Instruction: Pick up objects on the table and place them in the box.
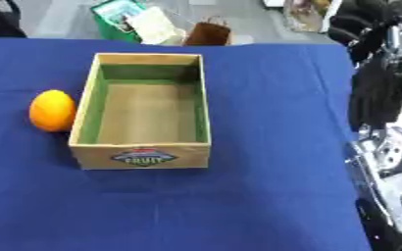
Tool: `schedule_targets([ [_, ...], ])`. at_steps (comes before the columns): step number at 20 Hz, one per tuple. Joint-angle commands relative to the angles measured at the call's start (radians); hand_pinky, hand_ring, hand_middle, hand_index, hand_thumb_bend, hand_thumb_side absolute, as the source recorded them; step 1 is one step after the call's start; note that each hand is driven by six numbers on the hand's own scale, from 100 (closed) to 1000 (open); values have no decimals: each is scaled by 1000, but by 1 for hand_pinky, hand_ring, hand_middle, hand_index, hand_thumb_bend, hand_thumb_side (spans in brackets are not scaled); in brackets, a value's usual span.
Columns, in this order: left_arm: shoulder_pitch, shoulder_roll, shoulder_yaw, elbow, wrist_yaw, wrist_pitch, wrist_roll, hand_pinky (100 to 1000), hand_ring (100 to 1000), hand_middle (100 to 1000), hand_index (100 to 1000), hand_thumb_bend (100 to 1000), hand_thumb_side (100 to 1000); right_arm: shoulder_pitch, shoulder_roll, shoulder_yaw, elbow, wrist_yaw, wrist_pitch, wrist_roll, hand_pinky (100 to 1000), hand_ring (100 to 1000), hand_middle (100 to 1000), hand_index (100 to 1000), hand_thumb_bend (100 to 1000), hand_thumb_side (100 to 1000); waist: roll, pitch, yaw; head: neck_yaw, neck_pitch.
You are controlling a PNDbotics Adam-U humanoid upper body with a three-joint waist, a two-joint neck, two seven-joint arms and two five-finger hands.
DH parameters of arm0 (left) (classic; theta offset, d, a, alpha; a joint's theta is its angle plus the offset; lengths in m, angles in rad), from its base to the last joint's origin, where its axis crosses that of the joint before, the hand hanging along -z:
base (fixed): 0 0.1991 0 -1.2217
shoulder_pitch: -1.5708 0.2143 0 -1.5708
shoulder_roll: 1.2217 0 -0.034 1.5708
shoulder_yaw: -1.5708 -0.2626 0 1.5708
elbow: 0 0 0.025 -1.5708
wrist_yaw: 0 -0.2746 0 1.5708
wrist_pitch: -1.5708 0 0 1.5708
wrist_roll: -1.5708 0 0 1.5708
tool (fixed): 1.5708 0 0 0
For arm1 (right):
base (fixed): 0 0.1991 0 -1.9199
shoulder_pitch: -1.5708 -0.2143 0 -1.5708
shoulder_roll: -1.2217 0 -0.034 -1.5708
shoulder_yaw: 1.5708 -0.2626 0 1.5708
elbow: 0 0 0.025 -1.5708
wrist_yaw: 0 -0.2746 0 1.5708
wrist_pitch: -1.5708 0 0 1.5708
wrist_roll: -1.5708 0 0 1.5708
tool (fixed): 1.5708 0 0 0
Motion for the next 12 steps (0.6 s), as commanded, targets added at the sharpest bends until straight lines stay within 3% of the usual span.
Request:
schedule_targets([
  [1,-33,31,-12,25,17,-2,-102,702,785,835,1000,593,939,-14,-26,-3,-14,-8,-1,6,767,746,725,807,100,1000,4,-17,-2,1,-12],
  [9,-52,-3,-51,49,62,-21,-235,711,788,829,1000,615,902,-14,-24,1,-14,-10,0,11,767,746,724,807,100,1000,3,-18,-3,6,-23],
  [12,-62,-24,-63,47,86,-28,-267,710,787,835,1000,584,879,-15,-23,2,-14,-10,1,13,767,746,723,807,100,1000,2,-18,-4,9,-23],
])
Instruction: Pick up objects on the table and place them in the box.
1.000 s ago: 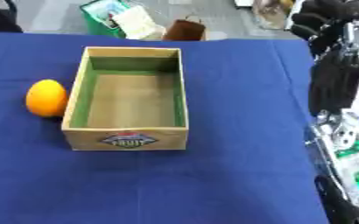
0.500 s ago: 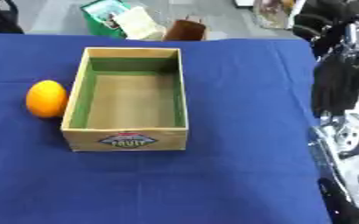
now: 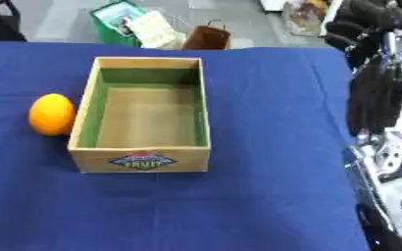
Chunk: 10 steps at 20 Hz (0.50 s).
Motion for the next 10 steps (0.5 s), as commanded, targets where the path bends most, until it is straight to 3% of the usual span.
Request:
schedule_targets([
  [1,-29,3,-8,-14,26,-12,-39,710,788,837,1000,576,879,-11,-22,-3,-14,-3,-1,6,767,746,723,807,100,1000,4,-18,-1,4,-10],
  [10,-82,-73,-40,-10,-18,11,-69,712,794,855,1000,574,846,-14,-18,2,-14,-7,0,14,768,746,723,805,100,1000,2,-20,-6,15,-12],
])
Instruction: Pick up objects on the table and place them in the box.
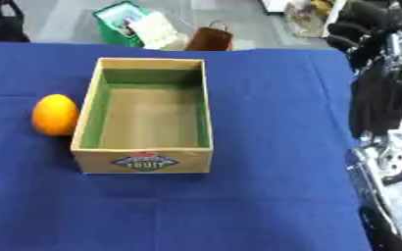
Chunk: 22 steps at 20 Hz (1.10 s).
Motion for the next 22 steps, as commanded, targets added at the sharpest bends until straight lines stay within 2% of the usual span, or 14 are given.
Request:
schedule_targets([
  [1,-30,1,-2,-1,-25,-20,-25,712,794,855,1000,574,846,-10,-18,-2,-14,-6,0,5,768,746,723,805,100,1000,3,-20,-1,4,-12],
  [3,-32,-2,-3,3,-33,-22,-20,712,794,855,1000,574,846,-10,-18,-3,-14,-6,0,5,768,746,723,805,100,1000,3,-20,-1,4,-12],
  [4,-34,-4,-3,7,-36,-22,-19,713,797,852,1000,570,818,-11,-17,-2,-14,-7,0,6,768,746,723,805,100,1000,3,-21,-3,8,-10],
  [8,-95,-65,-6,77,-78,3,-39,720,799,843,997,570,822,-12,-13,2,-14,-10,2,10,769,746,723,806,100,1000,5,-21,-14,25,-3],
  [14,-146,-122,4,214,-75,-33,-32,741,808,846,999,595,821,-11,-10,3,-14,-11,5,12,769,747,723,806,100,1000,7,-20,-21,34,0],
  [20,-178,-167,19,311,-81,-32,-20,749,813,850,1000,612,822,-13,-6,6,-14,-13,7,16,770,747,722,806,100,1000,7,-19,-26,41,-6],
  [22,-181,-174,20,329,-88,-33,-28,750,816,864,1000,643,813,-11,-6,6,-14,-13,7,16,770,747,722,806,100,1000,6,-19,-28,41,-5],
])
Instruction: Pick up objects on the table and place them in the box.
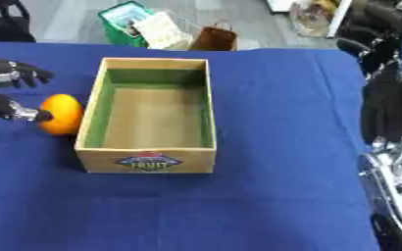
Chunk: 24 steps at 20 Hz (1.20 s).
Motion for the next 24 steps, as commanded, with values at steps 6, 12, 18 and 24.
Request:
schedule_targets([
  [6,-37,7,2,37,-81,26,-11,746,824,893,1000,690,803,-11,-11,-1,-14,-6,1,4,770,747,722,806,100,1000,1,-18,-2,6,-7],
  [12,-35,-11,-11,81,-166,86,48,727,820,865,997,671,803,-11,-9,0,-14,-7,0,6,770,747,720,804,100,1000,-1,-16,-8,7,-6],
  [18,-33,-43,28,136,-245,74,126,678,787,785,958,651,807,-11,-6,-1,-14,-8,1,5,771,748,720,804,100,1000,-2,-15,-9,4,1],
  [24,-30,-54,54,167,-244,61,202,605,715,707,854,395,526,-7,-3,-3,-14,-7,2,3,772,748,720,805,100,1000,-3,-14,-10,2,5],
])
